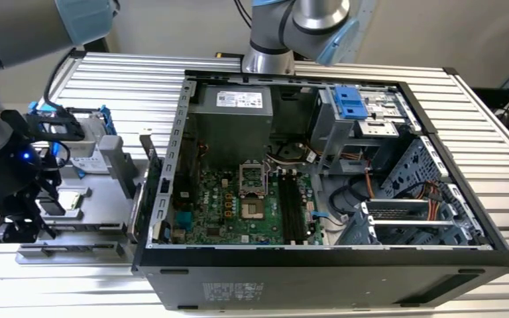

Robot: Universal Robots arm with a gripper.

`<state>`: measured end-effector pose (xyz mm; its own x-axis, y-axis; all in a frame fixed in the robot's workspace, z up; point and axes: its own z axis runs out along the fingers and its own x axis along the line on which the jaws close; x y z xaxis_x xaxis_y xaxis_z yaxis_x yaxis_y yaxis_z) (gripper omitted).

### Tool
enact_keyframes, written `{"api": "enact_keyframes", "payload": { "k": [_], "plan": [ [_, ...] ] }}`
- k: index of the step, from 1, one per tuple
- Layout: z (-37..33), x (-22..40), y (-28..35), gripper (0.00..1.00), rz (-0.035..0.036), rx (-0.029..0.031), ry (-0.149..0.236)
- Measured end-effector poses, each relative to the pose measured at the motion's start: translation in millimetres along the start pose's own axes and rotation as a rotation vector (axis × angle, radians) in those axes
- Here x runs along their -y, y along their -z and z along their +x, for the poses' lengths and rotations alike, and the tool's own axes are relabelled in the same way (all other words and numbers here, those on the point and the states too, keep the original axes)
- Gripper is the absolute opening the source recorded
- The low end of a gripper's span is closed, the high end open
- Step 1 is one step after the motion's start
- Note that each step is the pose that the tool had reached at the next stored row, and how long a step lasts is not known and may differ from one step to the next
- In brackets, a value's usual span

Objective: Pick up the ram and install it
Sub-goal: 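Pick up the ram and move it above insertion slot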

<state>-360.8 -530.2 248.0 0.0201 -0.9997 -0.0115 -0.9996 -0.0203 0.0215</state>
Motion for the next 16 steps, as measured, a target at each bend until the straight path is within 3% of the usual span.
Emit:
{"api": "enact_keyframes", "payload": {
  "k": [16],
  "plan": [
    [9.1, 0.1, -19.3, 1.0, -0.0001, -0.0092, -0.006]
  ]
}}
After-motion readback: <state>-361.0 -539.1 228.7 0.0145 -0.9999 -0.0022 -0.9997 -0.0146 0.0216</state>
